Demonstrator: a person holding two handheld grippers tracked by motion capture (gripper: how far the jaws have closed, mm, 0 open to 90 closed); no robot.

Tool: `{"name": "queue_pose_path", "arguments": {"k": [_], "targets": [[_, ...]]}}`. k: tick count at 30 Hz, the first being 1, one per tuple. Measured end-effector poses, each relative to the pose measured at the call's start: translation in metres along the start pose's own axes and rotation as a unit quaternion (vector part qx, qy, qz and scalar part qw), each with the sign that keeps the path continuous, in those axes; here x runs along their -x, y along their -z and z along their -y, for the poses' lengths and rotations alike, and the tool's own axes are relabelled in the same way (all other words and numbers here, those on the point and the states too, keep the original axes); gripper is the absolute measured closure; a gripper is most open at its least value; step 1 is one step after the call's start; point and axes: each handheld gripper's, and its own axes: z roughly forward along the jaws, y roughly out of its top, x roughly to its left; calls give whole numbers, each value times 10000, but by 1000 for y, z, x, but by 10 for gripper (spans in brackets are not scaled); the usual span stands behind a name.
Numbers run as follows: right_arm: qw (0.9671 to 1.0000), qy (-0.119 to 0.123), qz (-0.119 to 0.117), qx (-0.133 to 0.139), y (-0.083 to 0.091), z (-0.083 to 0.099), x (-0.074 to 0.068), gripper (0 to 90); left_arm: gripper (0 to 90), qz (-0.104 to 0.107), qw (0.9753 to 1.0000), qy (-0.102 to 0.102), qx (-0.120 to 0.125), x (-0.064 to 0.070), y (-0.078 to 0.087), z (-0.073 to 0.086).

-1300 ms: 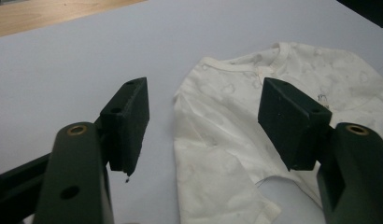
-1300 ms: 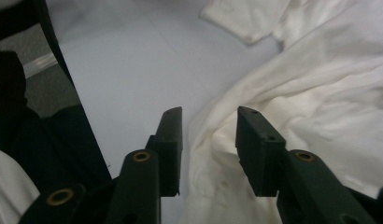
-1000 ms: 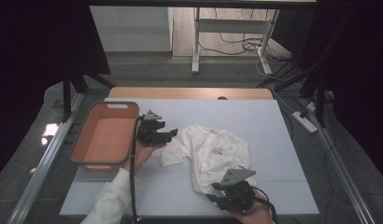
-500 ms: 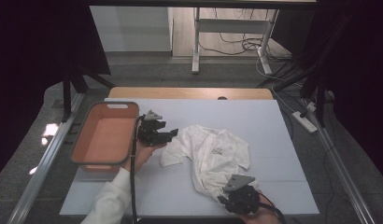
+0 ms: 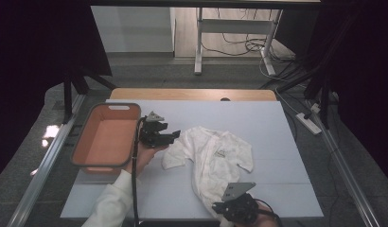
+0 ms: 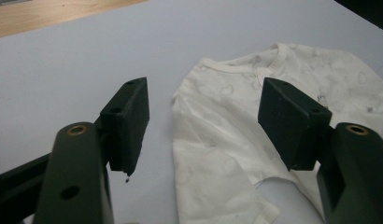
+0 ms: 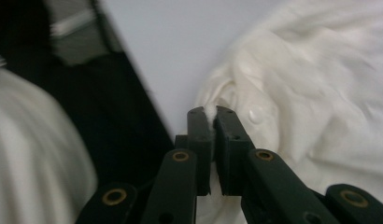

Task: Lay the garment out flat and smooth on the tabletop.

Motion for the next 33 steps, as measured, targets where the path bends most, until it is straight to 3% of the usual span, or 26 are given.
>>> {"name": "queue_pose_path", "arguments": {"k": [4,8,11,16,19,22,27,31,33], "targets": [[9989,201,-413,98,-3,-6,-19,822,344,8,10000,-1,-17,0,0,0],[9986,236,-359,307,-2,-6,-17,576,344,16,10000,-10,-14,1,0,0],[9978,-55,-197,625,7,-4,-3,495,344,12,10000,-11,-30,0,-1,0],[9939,-394,561,864,22,7,29,473,344,24,10000,-20,-44,1,-2,0],[9882,-652,1140,788,28,18,54,471,343,29,10000,-26,-67,1,-3,0],[9816,-919,1521,707,31,28,75,470,344,34,10000,-23,-77,2,-4,1],[9721,-1357,1756,756,32,39,106,467,343,50,9999,-36,-150,2,-9,2],[9697,-1479,1776,795,28,37,121,464,343,67,9997,-49,-233,2,-13,4],[9701,-1457,1774,790,25,35,126,456,343,80,9996,-58,-268,3,-15,4]]}}
